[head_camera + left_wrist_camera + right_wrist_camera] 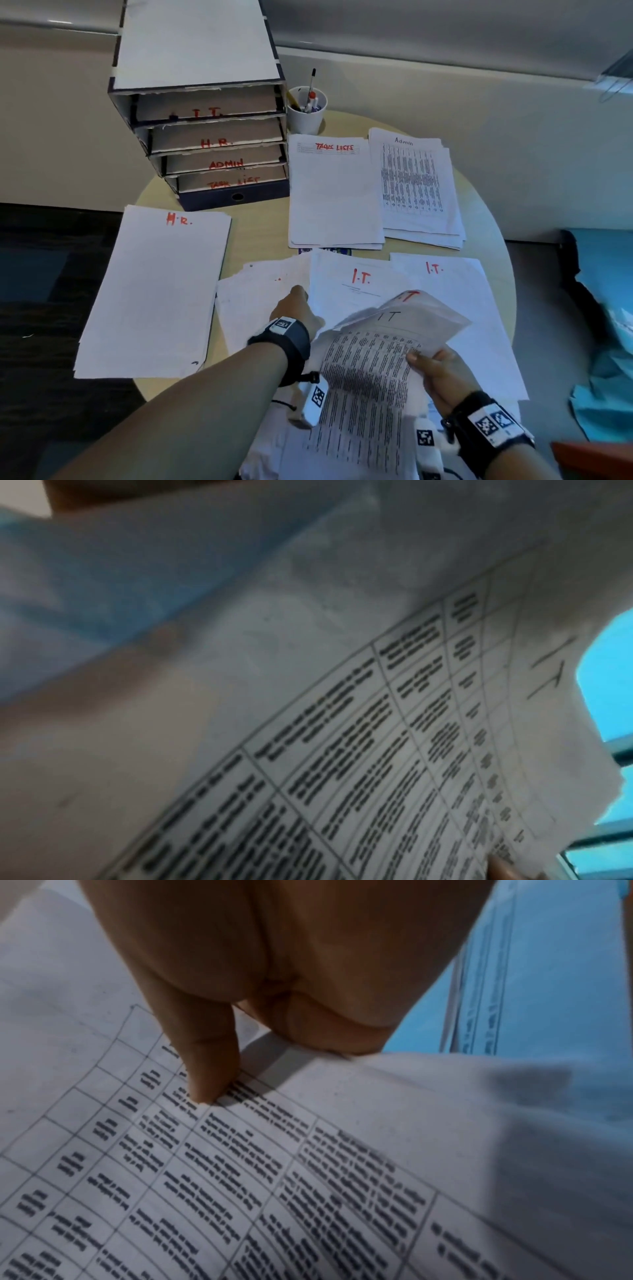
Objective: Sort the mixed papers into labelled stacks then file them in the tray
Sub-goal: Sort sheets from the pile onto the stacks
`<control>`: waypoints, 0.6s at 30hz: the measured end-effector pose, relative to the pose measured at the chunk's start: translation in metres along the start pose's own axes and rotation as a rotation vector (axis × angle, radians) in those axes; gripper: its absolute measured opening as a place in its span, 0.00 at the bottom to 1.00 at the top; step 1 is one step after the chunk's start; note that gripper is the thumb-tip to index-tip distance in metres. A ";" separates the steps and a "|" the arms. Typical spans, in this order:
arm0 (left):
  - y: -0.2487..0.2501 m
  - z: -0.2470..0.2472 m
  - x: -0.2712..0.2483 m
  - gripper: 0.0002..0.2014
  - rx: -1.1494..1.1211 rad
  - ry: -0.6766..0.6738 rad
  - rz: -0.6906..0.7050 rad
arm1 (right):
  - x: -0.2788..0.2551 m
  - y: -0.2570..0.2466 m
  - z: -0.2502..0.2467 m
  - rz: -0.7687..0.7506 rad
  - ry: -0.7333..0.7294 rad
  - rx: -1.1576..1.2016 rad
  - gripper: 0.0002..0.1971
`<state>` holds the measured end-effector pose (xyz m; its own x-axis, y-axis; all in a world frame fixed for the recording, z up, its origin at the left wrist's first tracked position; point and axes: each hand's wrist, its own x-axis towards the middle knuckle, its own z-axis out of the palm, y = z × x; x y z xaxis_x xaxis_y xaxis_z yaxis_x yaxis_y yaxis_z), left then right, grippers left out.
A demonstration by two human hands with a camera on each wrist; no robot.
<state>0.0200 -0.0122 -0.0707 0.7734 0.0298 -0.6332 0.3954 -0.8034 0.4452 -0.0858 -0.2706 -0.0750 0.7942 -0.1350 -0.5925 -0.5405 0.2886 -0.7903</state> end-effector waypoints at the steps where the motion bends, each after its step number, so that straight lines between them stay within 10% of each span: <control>1: -0.003 -0.002 -0.001 0.15 -0.022 0.016 0.014 | 0.001 0.000 0.001 0.002 -0.012 -0.004 0.07; 6: -0.047 -0.027 -0.007 0.19 -0.083 0.188 -0.014 | 0.007 -0.001 0.002 -0.038 -0.039 0.044 0.09; 12: -0.084 -0.041 -0.008 0.17 -0.249 0.311 0.002 | 0.008 0.005 0.007 -0.018 -0.091 -0.049 0.43; 18: -0.096 -0.040 -0.007 0.23 -0.226 0.318 0.083 | 0.008 -0.011 0.018 -0.058 -0.102 -0.193 0.34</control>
<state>-0.0037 0.0881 -0.0832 0.9083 0.1813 -0.3769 0.3963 -0.6611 0.6371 -0.0688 -0.2574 -0.0678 0.8441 -0.0468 -0.5342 -0.5286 0.0951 -0.8435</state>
